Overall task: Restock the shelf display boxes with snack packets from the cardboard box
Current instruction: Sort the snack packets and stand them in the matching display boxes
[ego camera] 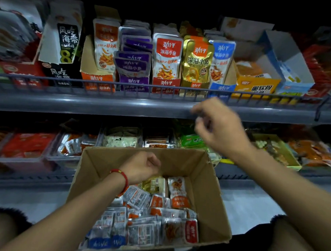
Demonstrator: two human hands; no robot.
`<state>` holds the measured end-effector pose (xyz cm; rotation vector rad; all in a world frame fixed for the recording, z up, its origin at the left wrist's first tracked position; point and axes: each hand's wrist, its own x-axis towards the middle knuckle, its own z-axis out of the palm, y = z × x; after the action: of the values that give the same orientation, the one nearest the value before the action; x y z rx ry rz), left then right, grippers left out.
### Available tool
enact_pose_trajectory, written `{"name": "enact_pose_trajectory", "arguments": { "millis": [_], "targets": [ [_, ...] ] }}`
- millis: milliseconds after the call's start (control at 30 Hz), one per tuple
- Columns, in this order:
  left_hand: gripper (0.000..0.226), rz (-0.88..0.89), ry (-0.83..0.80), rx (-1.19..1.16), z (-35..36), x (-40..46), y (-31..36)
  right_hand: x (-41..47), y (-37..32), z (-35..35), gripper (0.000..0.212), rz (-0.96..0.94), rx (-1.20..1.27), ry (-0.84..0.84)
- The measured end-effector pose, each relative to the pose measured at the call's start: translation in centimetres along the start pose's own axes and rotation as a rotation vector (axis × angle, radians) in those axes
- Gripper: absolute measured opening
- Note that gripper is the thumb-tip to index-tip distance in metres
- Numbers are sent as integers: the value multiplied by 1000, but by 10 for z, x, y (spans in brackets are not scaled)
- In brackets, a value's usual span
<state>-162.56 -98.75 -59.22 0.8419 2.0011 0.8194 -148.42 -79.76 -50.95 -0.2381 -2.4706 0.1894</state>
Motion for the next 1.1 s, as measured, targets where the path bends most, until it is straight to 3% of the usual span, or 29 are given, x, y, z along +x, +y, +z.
{"name": "enact_pose_trajectory", "arguments": {
  "millis": [133, 200, 300, 400, 500, 767, 900, 967, 1033, 1100],
  "targets": [
    [24, -119, -139, 319, 24, 13, -30, -38, -13, 43, 26, -29, -10, -418],
    [31, -177, -199, 538, 34, 18, -47, -44, -14, 52, 28, -52, -5, -545],
    [59, -256, -181, 831, 45, 25, -69, -45, -13, 56, 29, -62, 42, -593],
    [83, -356, -153, 921, 55, 28, -75, -43, -12, 60, 28, -51, 67, -602],
    [80, -368, -147, 910, 59, 30, -73, -40, -10, 61, 27, -32, 80, -620],
    [21, -383, -37, 338, 34, 27, -53, -36, 2, 60, 23, 54, 120, -723],
    [16, -360, -52, -183, 7, 15, -32, -35, 3, 60, 24, 222, 219, -837],
    [12, -291, -47, -426, -8, 0, -15, -38, 4, 58, 30, 438, 382, -931],
    [21, -223, -53, -641, -23, -13, -1, -41, -1, 50, 31, 729, 732, -1003],
    [25, -173, -54, -760, -36, -29, 10, -42, -5, 42, 31, 858, 1031, -958]
  ]
}}
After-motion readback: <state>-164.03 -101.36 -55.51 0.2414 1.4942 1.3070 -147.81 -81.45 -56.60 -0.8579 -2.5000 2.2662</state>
